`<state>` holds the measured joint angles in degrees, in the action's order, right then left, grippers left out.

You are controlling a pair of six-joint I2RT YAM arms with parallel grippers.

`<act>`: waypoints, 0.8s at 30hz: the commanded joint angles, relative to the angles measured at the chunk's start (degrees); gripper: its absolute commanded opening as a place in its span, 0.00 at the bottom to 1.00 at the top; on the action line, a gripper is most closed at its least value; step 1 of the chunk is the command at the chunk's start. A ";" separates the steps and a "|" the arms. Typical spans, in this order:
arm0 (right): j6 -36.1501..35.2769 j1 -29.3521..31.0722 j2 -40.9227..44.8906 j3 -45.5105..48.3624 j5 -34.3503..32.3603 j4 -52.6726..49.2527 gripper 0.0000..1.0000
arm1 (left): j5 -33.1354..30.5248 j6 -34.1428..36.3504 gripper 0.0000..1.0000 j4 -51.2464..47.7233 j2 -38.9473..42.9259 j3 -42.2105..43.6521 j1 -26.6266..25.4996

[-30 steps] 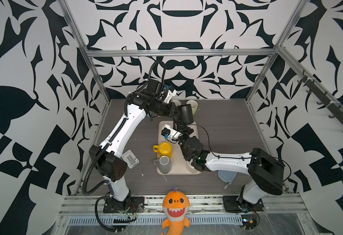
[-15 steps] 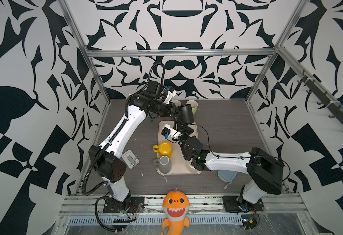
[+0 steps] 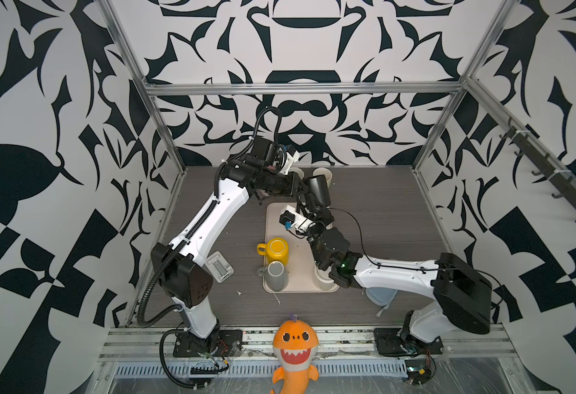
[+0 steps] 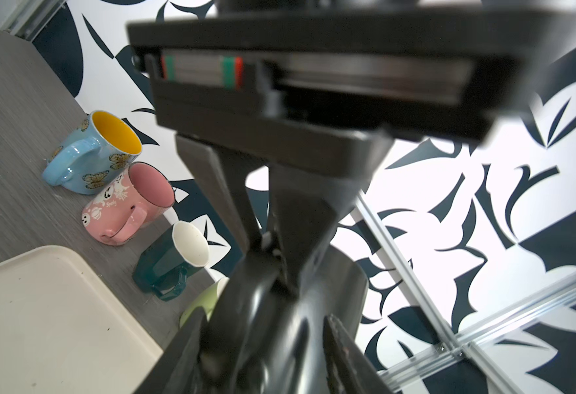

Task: Turn the mug right side up
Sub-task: 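Open the right gripper and withdraw it from the black mug, then carry the black mug with the left gripper and lower it beside the light green mug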

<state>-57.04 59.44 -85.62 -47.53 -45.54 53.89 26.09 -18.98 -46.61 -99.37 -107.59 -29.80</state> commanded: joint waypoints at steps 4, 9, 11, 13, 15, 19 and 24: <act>20.13 -0.36 17.22 2.03 -6.99 -5.94 0.55 | -9.31 -1.02 0.00 10.73 -4.88 -2.00 1.60; 34.81 -2.18 27.11 3.23 -8.49 -20.80 0.56 | -8.86 -3.91 0.00 20.10 -9.91 -2.74 1.67; 40.67 -3.53 29.96 2.63 -8.30 -27.70 0.56 | -8.06 -4.79 0.00 22.94 -12.12 -3.38 1.51; 45.62 -5.09 32.02 1.88 -7.92 -33.58 0.56 | -7.29 -5.68 0.00 26.96 -13.89 -3.04 1.03; 49.84 -6.79 33.98 1.65 -7.51 -37.97 0.56 | -7.21 -5.80 0.00 31.00 -15.74 -2.98 0.09; 55.04 -9.26 37.02 1.69 -6.83 -43.05 0.56 | -7.10 -4.58 0.00 34.92 -19.41 -4.98 -2.32; 57.43 -10.91 38.94 1.94 -6.72 -45.71 0.57 | -9.37 -0.26 0.00 39.96 -22.93 -5.50 -5.71</act>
<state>-4.19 49.06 -47.94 -45.25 -52.14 10.87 16.38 -21.91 -17.17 -121.73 -109.60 -33.61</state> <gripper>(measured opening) 0.565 0.193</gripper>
